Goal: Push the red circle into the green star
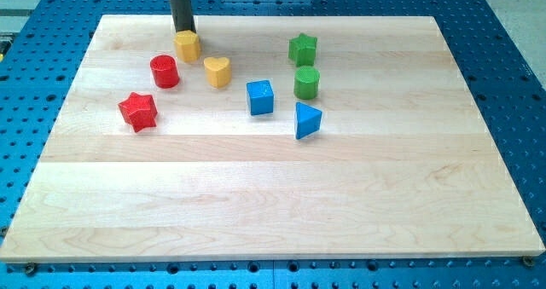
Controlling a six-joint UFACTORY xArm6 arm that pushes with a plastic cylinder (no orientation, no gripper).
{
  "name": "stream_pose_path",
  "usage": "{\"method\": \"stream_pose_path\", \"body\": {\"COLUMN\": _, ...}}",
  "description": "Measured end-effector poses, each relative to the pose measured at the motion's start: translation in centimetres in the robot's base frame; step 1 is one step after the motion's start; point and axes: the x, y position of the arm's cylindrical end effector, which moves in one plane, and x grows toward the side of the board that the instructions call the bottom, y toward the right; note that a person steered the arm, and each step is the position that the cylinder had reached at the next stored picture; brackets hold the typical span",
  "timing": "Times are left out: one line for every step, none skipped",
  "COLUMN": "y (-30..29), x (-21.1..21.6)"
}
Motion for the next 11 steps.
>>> {"method": "stream_pose_path", "body": {"y": -0.1, "x": -0.1}}
{"method": "stream_pose_path", "body": {"y": -0.1, "x": -0.4}}
{"method": "stream_pose_path", "body": {"y": 0.3, "x": -2.7}}
{"method": "stream_pose_path", "body": {"y": 6.1, "x": -2.7}}
{"method": "stream_pose_path", "body": {"y": 4.6, "x": -2.3}}
{"method": "stream_pose_path", "body": {"y": -0.5, "x": -2.9}}
{"method": "stream_pose_path", "body": {"y": -4.0, "x": 1.1}}
{"method": "stream_pose_path", "body": {"y": -6.5, "x": 4.6}}
{"method": "stream_pose_path", "body": {"y": -5.7, "x": 8.6}}
{"method": "stream_pose_path", "body": {"y": -5.5, "x": 9.9}}
{"method": "stream_pose_path", "body": {"y": -3.0, "x": 10.4}}
